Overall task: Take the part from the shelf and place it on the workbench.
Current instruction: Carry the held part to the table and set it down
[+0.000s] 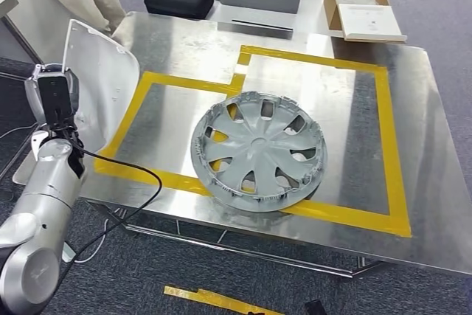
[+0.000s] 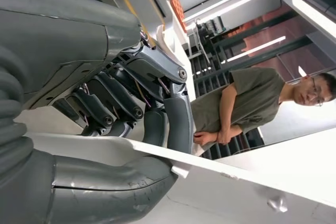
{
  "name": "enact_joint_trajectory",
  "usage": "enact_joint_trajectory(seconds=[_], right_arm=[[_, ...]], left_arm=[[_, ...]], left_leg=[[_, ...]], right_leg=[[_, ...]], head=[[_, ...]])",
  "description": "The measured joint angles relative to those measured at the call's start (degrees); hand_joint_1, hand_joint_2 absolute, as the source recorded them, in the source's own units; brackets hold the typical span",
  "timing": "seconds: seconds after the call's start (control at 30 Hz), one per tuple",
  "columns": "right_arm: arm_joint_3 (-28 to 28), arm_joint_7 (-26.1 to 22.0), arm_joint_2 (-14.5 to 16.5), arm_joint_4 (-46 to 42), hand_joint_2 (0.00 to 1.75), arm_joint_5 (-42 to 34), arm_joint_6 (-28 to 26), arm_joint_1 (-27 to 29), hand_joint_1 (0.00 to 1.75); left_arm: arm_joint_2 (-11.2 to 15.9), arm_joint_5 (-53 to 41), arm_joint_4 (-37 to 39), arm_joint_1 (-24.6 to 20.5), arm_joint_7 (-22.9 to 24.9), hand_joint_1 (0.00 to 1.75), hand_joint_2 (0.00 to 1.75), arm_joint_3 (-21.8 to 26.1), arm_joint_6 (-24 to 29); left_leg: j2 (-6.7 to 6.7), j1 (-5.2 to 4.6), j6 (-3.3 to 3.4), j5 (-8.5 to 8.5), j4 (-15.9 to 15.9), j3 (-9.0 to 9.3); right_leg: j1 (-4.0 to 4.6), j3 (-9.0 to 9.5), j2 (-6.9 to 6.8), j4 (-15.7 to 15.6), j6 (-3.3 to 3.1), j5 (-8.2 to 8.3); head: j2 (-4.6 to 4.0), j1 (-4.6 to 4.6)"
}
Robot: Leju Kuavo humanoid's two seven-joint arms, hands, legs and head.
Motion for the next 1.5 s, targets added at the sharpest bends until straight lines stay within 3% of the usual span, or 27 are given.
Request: enact_joint_trajectory(seconds=[0.03,0.07,0.17,0.23,0.33,0.37,0.4,0.43,0.53,0.6,0.67,0.73,0.77,0.83,0.87,0.9,0.93,0.97,1.03,1.1,1.2,1.27,1.37,1.4,1.43,1.5], right_arm=[[0.01,-0.01,-0.01,0.02,0.0,-0.03,-0.02,0.0,0.0],[0.01,-0.01,-0.01,0.03,0.0,-0.08,-0.04,-0.01,0.0],[0.01,-0.06,-0.01,0.07,0.0,-0.25,-0.07,0.13,0.0],[0.01,-0.2,0.01,0.07,0.0,-0.33,-0.11,0.19,0.0],[0.01,-0.46,0.01,0.08,0.0,-0.41,-0.15,0.26,0.0],[0.01,-0.49,0.01,0.08,0.0,-0.46,-0.15,0.34,0.0],[0.01,-0.5,0.01,0.08,0.0,-0.5,-0.15,0.42,0.0],[0.01,-0.51,0.02,0.08,0.0,-0.55,-0.15,0.44,0.0],[0.02,-0.54,0.08,0.11,0.0,-0.68,-0.16,0.26,0.0],[0.02,-0.55,0.13,0.13,0.0,-0.77,-0.2,0.12,0.0],[0.01,-0.54,0.14,0.13,0.0,-0.83,-0.22,0.07,0.0],[0.02,-0.55,0.13,0.13,0.0,-0.86,-0.22,0.08,0.0],[0.02,-0.55,0.12,0.13,0.0,-0.86,-0.22,0.08,0.0],[0.03,-0.55,0.12,0.13,0.0,-0.87,-0.22,0.11,0.0],[0.03,-0.55,0.12,0.13,0.0,-0.87,-0.22,0.15,0.0],[0.02,-0.55,0.12,0.13,0.0,-0.87,-0.22,0.19,0.0],[0.02,-0.55,0.12,0.13,0.0,-0.87,-0.22,0.19,0.0],[0.02,-0.55,0.12,0.13,0.0,-0.88,-0.22,0.16,0.0],[0.02,-0.56,0.12,0.13,0.0,-0.95,-0.24,0.03,0.0],[0.03,-0.58,0.12,0.13,0.0,-1.03,-0.3,-0.04,0.0],[0.02,-0.6,0.15,0.13,0.0,-1.04,-0.34,0.11,0.0],[0.02,-0.66,0.21,0.13,0.0,-1.06,-0.35,0.05,0.0],[0.02,-0.71,0.23,0.13,0.0,-1.13,-0.37,0.11,0.0],[0.02,-0.7,0.23,0.13,0.0,-1.16,-0.4,0.2,0.0],[0.01,-0.7,0.24,0.13,0.0,-1.18,-0.47,0.27,0.0],[0.01,-0.69,0.3,0.13,0.0,-1.21,-0.64,0.3,0.0]], left_arm=[[0.03,0.29,0.01,0.0,0.01,1.75,1.75,0.04,-0.02],[0.07,0.7,0.03,0.04,0.02,1.75,1.75,0.1,-0.06],[0.14,1.89,0.2,0.7,0.01,1.75,1.75,0.4,-0.33],[0.17,2.31,0.37,1.18,-0.1,1.75,1.75,0.6,-0.42],[0.32,2.74,0.86,1.97,-0.27,1.75,1.75,1.19,-0.65],[0.39,2.9,1.09,2.38,-0.28,1.75,1.75,1.37,-0.74],[0.47,3.03,1.28,2.72,-0.28,1.75,1.75,1.46,-0.82],[0.56,3.16,1.42,2.89,-0.28,1.75,1.75,1.5,-0.91],[0.89,3.53,1.53,2.45,-0.11,1.75,1.75,1.68,-1.04],[1.02,3.74,1.58,2.06,0.03,1.75,1.75,1.82,-1.07],[1.07,3.83,1.62,1.96,0.1,1.75,1.75,1.87,-1.09],[1.08,3.85,1.64,1.92,0.11,1.75,1.75,1.92,-1.09],[1.08,3.85,1.64,1.88,0.11,1.75,1.75,1.95,-1.1],[1.08,3.85,1.68,1.84,0.11,1.75,1.75,2.04,-1.12],[1.08,3.85,1.73,1.87,0.11,1.75,1.75,2.11,-1.14],[1.07,3.85,1.8,1.9,0.11,1.75,1.75,2.19,-1.15],[1.06,3.85,1.86,1.93,0.11,1.75,1.75,2.27,-1.16],[1.04,3.85,1.9,1.95,0.13,1.75,1.75,2.32,-1.17],[1.05,3.86,1.92,1.91,0.19,1.75,1.75,2.38,-1.17],[1.1,3.9,1.98,1.88,0.31,1.75,1.75,2.5,-1.18],[1.12,3.99,2.2,1.93,0.62,1.75,1.75,2.78,-1.17],[1.15,4.0,2.37,1.98,0.74,1.75,1.75,2.86,-1.13],[1.26,4.28,2.96,2.34,1.14,1.75,1.75,3.02,-1.24],[1.3,4.44,3.24,2.6,1.35,1.75,1.75,3.1,-1.38],[1.33,4.64,3.53,2.84,1.59,1.75,1.75,3.18,-1.55],[1.38,5.1,3.96,3.04,2.06,1.75,1.75,3.35,-1.87]], left_leg=[[-0.02,-0.08,-0.24,-0.2,0.1,0.11],[-0.02,-0.17,-0.49,-0.3,0.18,0.1],[0.0,-0.18,-1.16,-0.4,0.28,-0.22],[0.09,-0.08,-1.68,-1.75,1.97,-0.98],[0.17,-0.02,-2.32,-6.71,12.19,-5.39],[0.17,-0.02,-2.38,-7.56,15.32,-6.83],[0.17,-0.02,-2.29,-7.24,16.62,-7.53],[0.17,-0.03,-2.08,-5.67,15.55,-7.23],[0.19,-0.27,-1.12,0.34,5.11,-2.74],[0.19,-0.49,-0.79,0.76,1.3,-1.03],[0.18,-0.46,-0.57,0.39,0.54,-0.75],[0.21,-0.2,-0.09,0.63,0.22,-0.6],[0.25,-0.05,0.14,0.74,0.08,-0.52],[0.29,-0.03,0.35,0.77,0.08,-0.5],[0.29,-0.04,0.37,0.76,0.1,-0.5],[0.27,-0.04,0.38,0.75,0.13,-0.49],[0.23,-0.03,0.37,0.74,0.15,-0.48],[0.18,-0.02,0.32,0.7,0.18,-0.43],[0.1,-0.14,0.04,0.55,0.25,-0.36],[0.11,-0.32,-0.48,0.54,0.35,-0.45],[0.13,-0.18,-1.44,0.6,0.39,-0.56],[0.16,-0.07,-1.91,-1.22,2.74,-1.53],[0.2,-0.02,-2.31,-6.36,13.18,-6.09],[0.2,-0.02,-2.36,-7.05,15.71,-7.18],[0.2,-0.02,-2.32,-6.67,16.31,-7.38],[0.2,-0.04,-1.97,-3.21,10.9,-4.5]], right_leg=[[0.0,1.58,0.01,-3.25,-0.05,1.36],[0.03,2.65,0.05,-5.23,-0.21,1.71],[0.1,3.33,0.18,-6.3,-1.05,0.91],[-0.05,3.55,0.19,-6.63,-1.78,0.89],[-0.08,4.16,0.21,-6.79,-2.56,0.65],[-0.06,4.42,0.22,-6.78,-2.67,0.51],[-0.03,4.67,0.24,-6.76,-2.73,0.38],[0.02,4.92,0.26,-6.73,-2.73,0.24],[0.3,5.44,0.29,-6.56,-2.45,-0.18],[0.5,5.29,0.27,-6.43,-2.05,-0.31],[0.53,5.13,0.22,-6.51,-1.51,-0.31],[0.45,4.39,0.15,-5.23,-0.85,-1.46],[0.39,3.28,0.12,-2.86,-0.53,-2.91],[0.17,-0.27,0.07,4.9,-0.02,-6.59],[0.1,-1.98,0.06,8.53,0.15,-7.83],[0.04,-2.93,0.06,10.4,0.27,-8.02],[-0.02,-2.8,0.05,9.94,0.31,-7.11],[-0.08,-1.57,0.03,7.18,0.27,-5.28],[-0.09,2.65,-0.07,-1.22,0.01,-1.57],[0.03,5.18,-0.04,-5.94,-0.41,-0.38],[0.16,5.41,0.05,-6.5,-1.44,-0.31],[-0.01,5.61,-0.02,-6.94,-2.28,-0.01],[-0.03,5.67,-0.02,-7.1,-2.75,0.07],[0.01,5.68,-0.01,-7.08,-2.79,0.07],[0.05,5.67,0.01,-7.04,-2.82,0.08],[0.14,5.71,0.04,-6.93,-2.79,0.07]], head=[[0.0,-0.03],[0.0,-0.06],[0.0,-0.11],[0.0,-0.21],[0.0,-0.38],[0.0,-0.38],[0.0,-0.39],[0.0,-0.39],[0.0,-0.37],[0.0,-0.3],[0.0,-0.29],[0.0,-0.2],[0.0,-0.09],[0.0,0.06],[0.0,0.06],[0.0,0.07],[0.0,0.08],[0.0,0.09],[0.0,0.1],[0.0,0.01],[0.0,-0.04],[0.0,-0.25],[0.0,-0.49],[0.0,-0.48],[0.0,-0.49],[0.0,-0.49]])
